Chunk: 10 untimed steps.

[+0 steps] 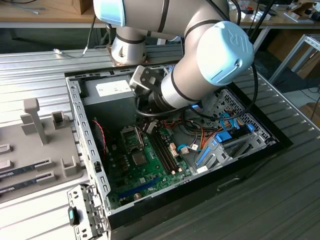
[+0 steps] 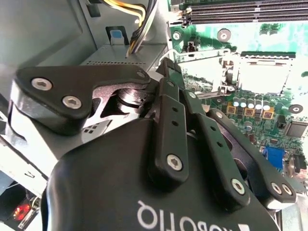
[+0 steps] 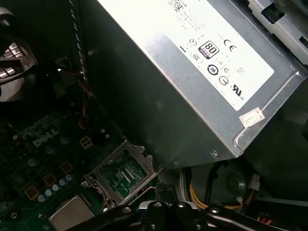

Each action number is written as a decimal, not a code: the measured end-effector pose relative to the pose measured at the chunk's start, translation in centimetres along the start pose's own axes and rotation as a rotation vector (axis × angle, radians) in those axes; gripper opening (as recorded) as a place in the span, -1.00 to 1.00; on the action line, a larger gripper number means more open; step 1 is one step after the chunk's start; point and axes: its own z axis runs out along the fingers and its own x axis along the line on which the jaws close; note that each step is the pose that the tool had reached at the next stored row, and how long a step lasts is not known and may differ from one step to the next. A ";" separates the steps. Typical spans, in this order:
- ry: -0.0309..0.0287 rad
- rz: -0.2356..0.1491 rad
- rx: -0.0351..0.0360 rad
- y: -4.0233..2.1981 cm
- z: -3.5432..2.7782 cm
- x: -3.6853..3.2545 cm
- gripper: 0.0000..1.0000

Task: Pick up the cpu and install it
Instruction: 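Close the cpu cover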

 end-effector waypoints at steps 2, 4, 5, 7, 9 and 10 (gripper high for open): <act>0.0011 0.001 -0.0016 -0.14 0.38 -0.05 -0.79; 0.0020 0.001 -0.0024 -0.30 1.00 -0.27 -0.79; 0.0020 0.001 -0.0026 -0.36 1.20 -0.37 -0.79; 0.0023 0.002 -0.0032 -0.58 1.63 -0.65 -0.79; 0.0036 0.002 -0.0047 -1.02 2.39 -1.17 -0.79; 0.0041 0.003 -0.0055 -1.22 2.75 -1.40 -0.79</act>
